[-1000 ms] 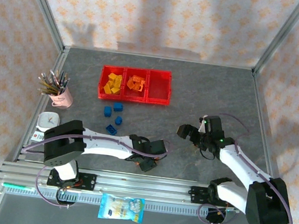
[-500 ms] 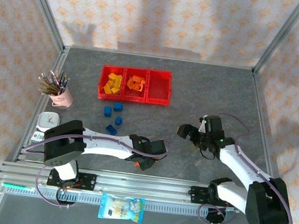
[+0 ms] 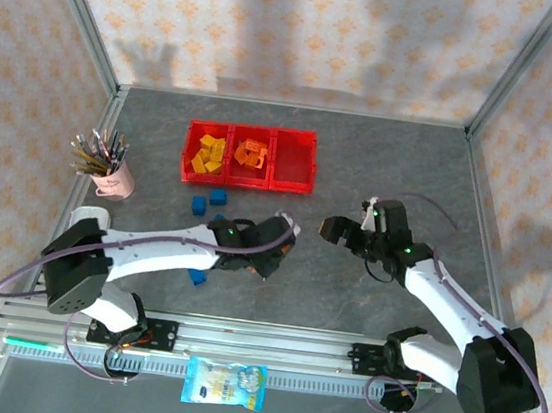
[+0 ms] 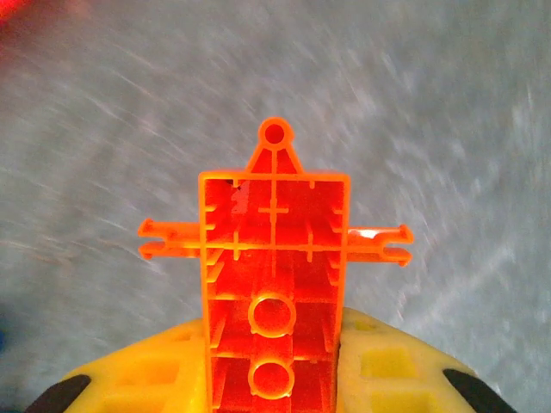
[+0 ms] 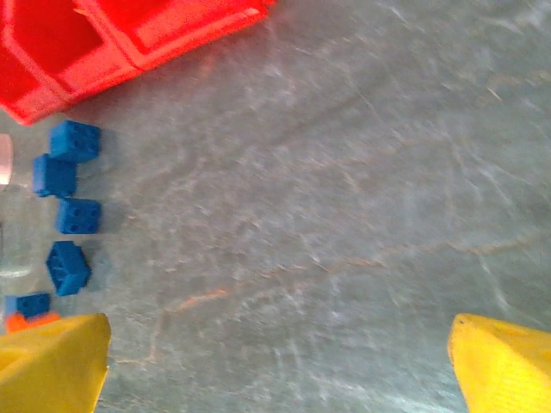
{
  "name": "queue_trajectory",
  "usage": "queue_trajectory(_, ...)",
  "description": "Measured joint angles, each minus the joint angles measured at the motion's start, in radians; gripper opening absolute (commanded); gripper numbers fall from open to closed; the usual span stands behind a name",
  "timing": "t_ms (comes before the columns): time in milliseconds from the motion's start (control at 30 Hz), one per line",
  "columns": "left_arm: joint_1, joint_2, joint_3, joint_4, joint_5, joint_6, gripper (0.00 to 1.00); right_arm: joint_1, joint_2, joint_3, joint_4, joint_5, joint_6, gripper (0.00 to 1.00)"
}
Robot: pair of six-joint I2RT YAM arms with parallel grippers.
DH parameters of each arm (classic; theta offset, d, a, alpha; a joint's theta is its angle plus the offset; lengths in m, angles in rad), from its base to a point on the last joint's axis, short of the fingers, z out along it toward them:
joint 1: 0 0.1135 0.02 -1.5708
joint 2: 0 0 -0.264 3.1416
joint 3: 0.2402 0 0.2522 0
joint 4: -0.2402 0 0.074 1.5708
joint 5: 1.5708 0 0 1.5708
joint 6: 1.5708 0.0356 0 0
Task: Sort the legos into containers by color
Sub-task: Pick up the lego from the middle-left of the table, then place the lego in the container.
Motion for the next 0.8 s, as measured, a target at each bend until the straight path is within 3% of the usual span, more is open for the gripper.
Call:
queue_trajectory(233, 0.248, 0.037, 0.146, 0.071, -0.064, -0.103, 0.16, 0.04, 0.072, 0.08, 0.044, 0.043, 0.005, 1.0)
queue_trajectory(367, 0.388, 0.205, 0.301, 0.104, -0.113, -0.163, 0.17, 0.05, 0.127, 0.118, 0.067, 0.061, 0.009, 1.0)
queue_trajectory(567, 0.49, 0.444, 0.474, 0.151, -0.134, -0.233, 0.19, 0.059, 0.166, 0.145, 0.082, 0.092, 0.008, 1.0)
queue_trajectory(600, 0.5, 0.476, 0.499, 0.152, -0.135, -0.24, 0.23, 0.06, 0.166, 0.147, 0.082, 0.096, 0.008, 1.0)
queue_trajectory(667, 0.521, 0.546, 0.555, 0.15, -0.139, -0.251, 0.47, 0.059, 0.17, 0.153, 0.082, 0.103, 0.006, 1.0)
queue_trajectory(800, 0.538, 0.584, 0.587, 0.142, -0.146, -0.259, 0.57, 0.064, 0.174, 0.158, 0.082, 0.114, 0.0, 1.0)
